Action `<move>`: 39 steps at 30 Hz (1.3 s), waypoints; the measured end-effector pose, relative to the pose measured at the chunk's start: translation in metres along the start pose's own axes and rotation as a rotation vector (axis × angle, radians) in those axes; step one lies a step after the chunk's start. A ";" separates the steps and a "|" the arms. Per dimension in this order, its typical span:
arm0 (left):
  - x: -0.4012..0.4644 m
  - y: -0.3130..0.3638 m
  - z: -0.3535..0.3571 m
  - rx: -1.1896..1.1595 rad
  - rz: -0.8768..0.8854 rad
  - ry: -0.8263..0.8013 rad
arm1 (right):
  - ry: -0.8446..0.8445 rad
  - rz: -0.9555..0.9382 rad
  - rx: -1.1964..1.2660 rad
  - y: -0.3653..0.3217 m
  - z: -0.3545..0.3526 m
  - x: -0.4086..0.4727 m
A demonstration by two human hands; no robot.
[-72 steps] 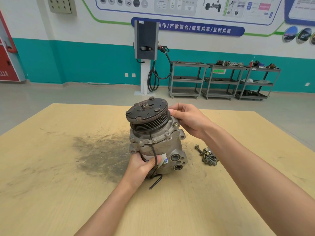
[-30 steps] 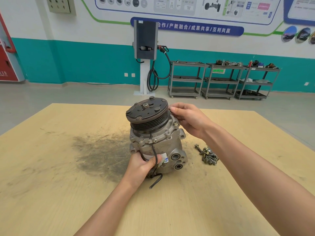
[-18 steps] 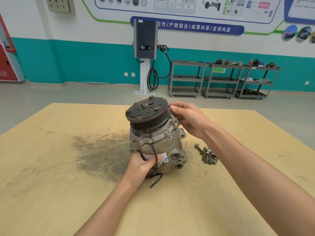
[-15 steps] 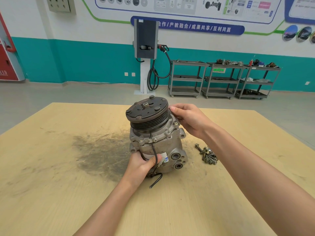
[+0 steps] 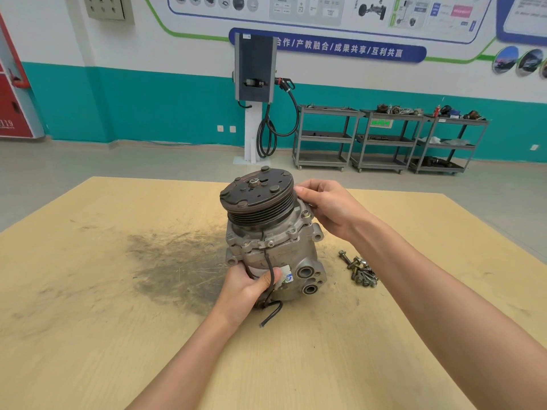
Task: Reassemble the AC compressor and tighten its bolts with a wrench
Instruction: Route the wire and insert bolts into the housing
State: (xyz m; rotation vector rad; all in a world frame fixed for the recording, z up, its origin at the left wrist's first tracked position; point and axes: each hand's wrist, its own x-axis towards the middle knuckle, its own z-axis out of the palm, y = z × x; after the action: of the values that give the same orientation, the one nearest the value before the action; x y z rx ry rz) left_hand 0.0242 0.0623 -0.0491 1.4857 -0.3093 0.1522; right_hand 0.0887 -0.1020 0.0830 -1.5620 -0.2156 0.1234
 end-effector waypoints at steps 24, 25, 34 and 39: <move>0.002 -0.004 0.001 -0.008 0.015 0.003 | 0.260 0.013 -0.860 0.073 -0.124 -0.073; 0.002 -0.004 0.001 -0.005 0.015 0.003 | 0.278 -0.007 -0.908 0.079 -0.127 -0.076; 0.002 -0.005 0.000 -0.002 0.004 0.008 | 0.267 0.054 -1.130 0.099 -0.142 -0.072; 0.003 -0.006 0.000 -0.009 0.019 0.006 | 0.348 0.094 -1.086 0.107 -0.138 -0.065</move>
State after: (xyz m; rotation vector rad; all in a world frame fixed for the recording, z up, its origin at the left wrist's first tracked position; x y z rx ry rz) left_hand 0.0288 0.0612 -0.0539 1.4738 -0.3187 0.1708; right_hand 0.0613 -0.2495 -0.0267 -2.6364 0.1012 -0.2383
